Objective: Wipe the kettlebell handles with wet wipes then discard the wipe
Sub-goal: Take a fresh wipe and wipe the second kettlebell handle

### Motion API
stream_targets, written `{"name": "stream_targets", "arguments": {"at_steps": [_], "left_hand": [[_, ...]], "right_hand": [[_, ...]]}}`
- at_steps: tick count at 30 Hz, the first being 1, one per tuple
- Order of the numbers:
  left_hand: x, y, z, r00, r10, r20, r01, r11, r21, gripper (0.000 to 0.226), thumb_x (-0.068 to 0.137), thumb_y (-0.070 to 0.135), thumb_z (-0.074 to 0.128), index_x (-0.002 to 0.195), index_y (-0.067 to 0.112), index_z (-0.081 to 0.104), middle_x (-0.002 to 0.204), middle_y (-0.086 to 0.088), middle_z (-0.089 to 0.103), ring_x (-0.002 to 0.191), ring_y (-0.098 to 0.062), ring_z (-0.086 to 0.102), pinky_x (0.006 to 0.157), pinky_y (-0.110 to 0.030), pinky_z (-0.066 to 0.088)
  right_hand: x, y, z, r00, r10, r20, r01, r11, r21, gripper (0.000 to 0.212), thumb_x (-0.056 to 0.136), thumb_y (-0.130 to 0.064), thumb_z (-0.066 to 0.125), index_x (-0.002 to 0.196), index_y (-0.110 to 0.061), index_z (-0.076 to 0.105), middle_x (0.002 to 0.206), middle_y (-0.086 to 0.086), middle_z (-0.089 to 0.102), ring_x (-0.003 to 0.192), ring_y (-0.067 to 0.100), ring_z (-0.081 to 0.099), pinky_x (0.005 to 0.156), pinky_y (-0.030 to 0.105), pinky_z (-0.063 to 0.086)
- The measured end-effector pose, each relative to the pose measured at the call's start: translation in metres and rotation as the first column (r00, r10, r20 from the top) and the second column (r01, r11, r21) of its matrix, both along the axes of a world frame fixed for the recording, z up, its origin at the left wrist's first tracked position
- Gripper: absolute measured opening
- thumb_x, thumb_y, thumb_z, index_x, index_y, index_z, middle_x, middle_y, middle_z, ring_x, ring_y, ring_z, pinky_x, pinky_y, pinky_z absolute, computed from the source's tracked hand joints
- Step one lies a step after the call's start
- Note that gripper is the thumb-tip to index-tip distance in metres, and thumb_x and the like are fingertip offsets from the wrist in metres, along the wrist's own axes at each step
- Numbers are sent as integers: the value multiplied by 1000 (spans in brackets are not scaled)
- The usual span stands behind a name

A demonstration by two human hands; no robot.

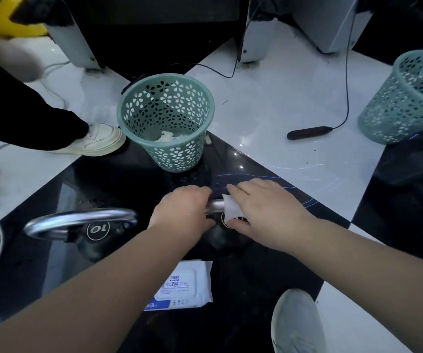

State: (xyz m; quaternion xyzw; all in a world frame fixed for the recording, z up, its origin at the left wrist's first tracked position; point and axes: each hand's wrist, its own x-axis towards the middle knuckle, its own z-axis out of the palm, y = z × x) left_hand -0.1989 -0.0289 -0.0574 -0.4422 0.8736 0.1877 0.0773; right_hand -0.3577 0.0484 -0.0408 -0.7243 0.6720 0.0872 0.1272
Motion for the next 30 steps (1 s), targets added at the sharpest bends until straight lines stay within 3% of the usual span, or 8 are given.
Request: {"name": "stream_targets", "arguments": {"at_steps": [5, 9, 14, 19, 22, 24, 25, 30], "left_hand": [[3, -10, -2, 997, 73, -29, -69, 989, 132, 20, 79, 26, 74, 98, 27, 67, 95, 0, 64, 88, -26, 63, 78, -42, 55], [5, -14, -6, 994, 85, -73, -71, 983, 167, 18, 76, 25, 76, 91, 29, 68, 89, 2, 64, 83, -24, 62, 76, -39, 55], [4, -15, -6, 996, 77, -53, -68, 984, 162, 20, 77, 27, 76, 96, 29, 69, 91, 1, 65, 84, -24, 63, 75, -38, 55], [3, -14, -5, 997, 69, -26, -65, 986, 153, 19, 78, 28, 76, 96, 28, 69, 91, 1, 65, 86, -25, 63, 78, -39, 55], [1, -13, -3, 998, 60, -3, -59, 986, 154, 22, 77, 29, 76, 98, 27, 69, 93, -1, 64, 89, -27, 62, 80, -41, 55], [1, -13, -2, 998, 56, 6, -57, 987, 149, 22, 77, 28, 76, 98, 25, 69, 93, -2, 64, 88, -27, 62, 80, -40, 54], [0, -13, -1, 999, 53, 6, -53, 988, 145, 21, 78, 28, 76, 97, 24, 69, 93, -2, 64, 88, -27, 62, 79, -40, 54], [0, -12, 0, 999, 37, 4, -38, 991, 131, 20, 80, 25, 74, 99, 20, 69, 93, -3, 65, 90, -26, 60, 80, -38, 54]], "right_hand": [[9, -8, -19, 1000, 7, -2, -7, 999, -35, 20, 90, -15, 45, 107, -10, 53, 97, 6, 62, 91, 27, 59, 104, 35, 35], [7, -3, -30, 997, -16, -69, -2, 966, -257, 40, 66, 5, 21, 80, -5, 58, 59, 5, 50, 49, 23, 40, 103, 52, 44], [-4, 10, -42, 993, -51, -111, 11, 943, -332, 44, 72, 4, 13, 78, -5, 56, 56, 2, 37, 48, 21, 29, 110, 53, 30], [-29, 22, -58, 988, -152, -2, 144, 938, -317, 30, 62, 14, 54, 82, -7, 52, 58, -1, 37, 51, 19, 32, 109, 52, 33], [-38, 30, -63, 952, -263, 159, 290, 941, -175, 15, 83, 1, 58, 95, -7, 54, 75, 4, 56, 81, 31, 61, 109, 39, 37], [-37, 34, -62, 868, -403, 291, 438, 897, -64, 16, 93, -14, 53, 109, -9, 53, 94, 2, 57, 122, 33, 51, 79, 32, 42], [-36, 37, -63, 819, -452, 354, 497, 866, -45, 16, 93, -16, 54, 109, -11, 53, 93, -1, 53, 122, 32, 51, 68, 31, 37], [-34, 42, -81, 490, -587, 644, 735, 675, 57, 9, 86, -15, 57, 91, -23, 57, 75, -1, 62, 67, 18, 56, 56, 28, 41]]}}
